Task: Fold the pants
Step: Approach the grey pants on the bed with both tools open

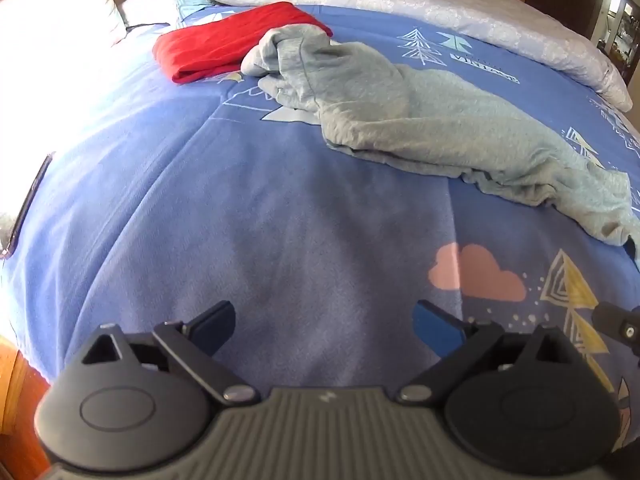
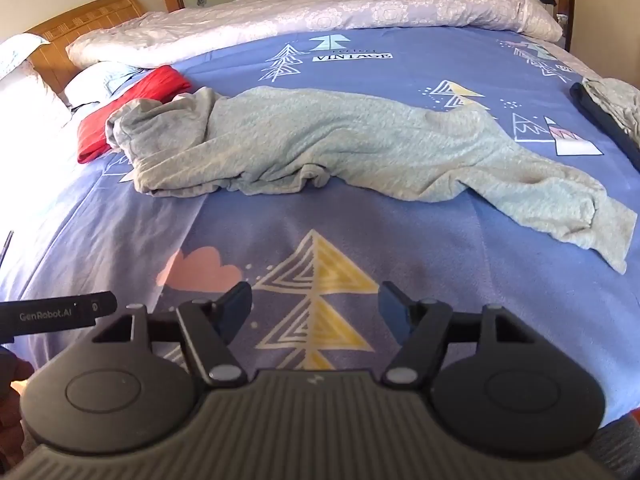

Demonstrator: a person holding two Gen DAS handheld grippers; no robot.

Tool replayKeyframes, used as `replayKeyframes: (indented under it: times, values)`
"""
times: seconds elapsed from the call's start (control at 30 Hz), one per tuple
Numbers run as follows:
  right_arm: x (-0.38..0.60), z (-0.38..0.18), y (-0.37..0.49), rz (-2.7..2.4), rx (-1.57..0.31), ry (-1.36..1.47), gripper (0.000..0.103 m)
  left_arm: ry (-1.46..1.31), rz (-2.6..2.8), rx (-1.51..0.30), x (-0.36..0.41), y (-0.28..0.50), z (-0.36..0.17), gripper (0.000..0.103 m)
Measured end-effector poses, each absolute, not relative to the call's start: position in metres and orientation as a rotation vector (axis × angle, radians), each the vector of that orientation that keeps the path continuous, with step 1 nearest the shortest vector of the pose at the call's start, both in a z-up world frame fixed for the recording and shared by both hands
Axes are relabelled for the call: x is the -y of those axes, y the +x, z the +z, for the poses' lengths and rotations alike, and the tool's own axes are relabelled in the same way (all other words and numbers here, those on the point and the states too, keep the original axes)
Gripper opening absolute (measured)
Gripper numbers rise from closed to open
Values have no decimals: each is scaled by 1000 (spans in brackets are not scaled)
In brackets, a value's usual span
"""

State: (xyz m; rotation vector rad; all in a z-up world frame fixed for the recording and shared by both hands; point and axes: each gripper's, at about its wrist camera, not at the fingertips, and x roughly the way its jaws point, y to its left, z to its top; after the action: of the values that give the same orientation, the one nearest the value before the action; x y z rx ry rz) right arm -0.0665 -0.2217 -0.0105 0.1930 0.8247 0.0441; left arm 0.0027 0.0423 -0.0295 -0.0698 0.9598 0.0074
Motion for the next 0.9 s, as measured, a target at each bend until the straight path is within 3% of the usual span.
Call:
replayKeyframes:
  times: [0.43, 0.63, 0.9]
  values:
    - [222, -4, -74, 54, -816, 220, 72, -42, -25, -895, -23, -9, 12, 101]
    - [224, 1, -78, 66, -793, 227, 72, -53, -78, -855, -18, -18, 19, 92]
    - [231, 4, -82, 54, -772, 251, 72, -28, -75, -870, -8, -17, 19, 92]
